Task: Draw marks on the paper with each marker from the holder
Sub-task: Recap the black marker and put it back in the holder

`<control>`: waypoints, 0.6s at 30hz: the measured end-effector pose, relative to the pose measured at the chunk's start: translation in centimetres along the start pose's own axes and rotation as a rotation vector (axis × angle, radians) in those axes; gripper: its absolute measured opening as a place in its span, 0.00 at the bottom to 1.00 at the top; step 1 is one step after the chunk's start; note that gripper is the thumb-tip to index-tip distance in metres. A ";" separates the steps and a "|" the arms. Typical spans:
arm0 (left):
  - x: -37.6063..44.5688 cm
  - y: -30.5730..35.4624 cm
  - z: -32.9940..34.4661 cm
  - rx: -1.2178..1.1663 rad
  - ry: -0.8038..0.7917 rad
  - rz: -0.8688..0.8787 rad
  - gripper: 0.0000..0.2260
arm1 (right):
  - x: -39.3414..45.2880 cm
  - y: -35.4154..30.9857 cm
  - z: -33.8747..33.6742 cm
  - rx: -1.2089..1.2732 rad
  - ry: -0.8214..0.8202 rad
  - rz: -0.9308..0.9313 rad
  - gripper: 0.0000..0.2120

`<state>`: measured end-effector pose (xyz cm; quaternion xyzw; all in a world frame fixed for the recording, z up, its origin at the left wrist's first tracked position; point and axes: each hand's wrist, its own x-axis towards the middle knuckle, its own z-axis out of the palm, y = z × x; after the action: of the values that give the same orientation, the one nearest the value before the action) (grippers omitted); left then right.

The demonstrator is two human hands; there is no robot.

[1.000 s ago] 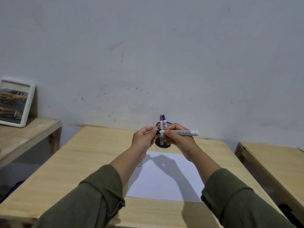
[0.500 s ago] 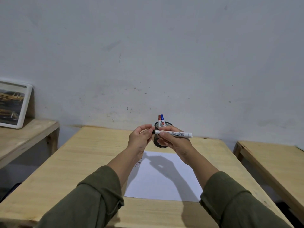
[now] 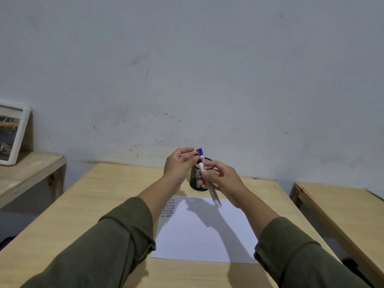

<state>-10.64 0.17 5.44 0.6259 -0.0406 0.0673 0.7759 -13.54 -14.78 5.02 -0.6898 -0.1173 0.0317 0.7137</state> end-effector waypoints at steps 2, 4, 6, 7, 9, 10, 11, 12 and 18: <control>0.7 0.1 0.7 0.036 -0.011 0.007 0.10 | 0.7 0.3 -0.4 -0.040 -0.003 -0.012 0.17; 1.9 -0.1 0.9 0.090 0.006 0.019 0.10 | 1.7 0.5 -0.9 -0.082 -0.005 -0.029 0.21; 3.2 -0.4 0.6 0.159 0.044 0.030 0.10 | 2.8 0.4 -1.5 -0.147 0.006 -0.052 0.24; 3.9 -0.6 0.4 0.208 0.060 0.038 0.10 | 3.4 0.3 -1.8 -0.189 0.022 -0.066 0.27; 5.3 -1.1 0.0 0.339 0.085 0.051 0.12 | 4.9 0.1 -2.4 -0.274 0.075 -0.089 0.31; 5.9 -1.4 -0.3 0.409 0.088 0.051 0.14 | 5.7 -0.1 -2.7 -0.309 0.102 -0.096 0.32; 6.5 -1.7 -0.5 0.478 0.076 0.046 0.16 | 6.5 -0.3 -2.8 -0.340 0.124 -0.104 0.32; 7.1 -2.0 -0.7 0.543 0.049 0.037 0.18 | 7.4 -0.3 -3.0 -0.374 0.144 -0.117 0.32; 9.5 -3.9 -1.1 0.869 -0.121 -0.037 0.27 | 12.5 0.0 -3.8 -0.469 0.235 -0.188 0.29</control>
<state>-0.72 0.94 2.86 0.8975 -0.0427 0.0273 0.4380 -0.58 -15.91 6.51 -0.8212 -0.1013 -0.1431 0.5431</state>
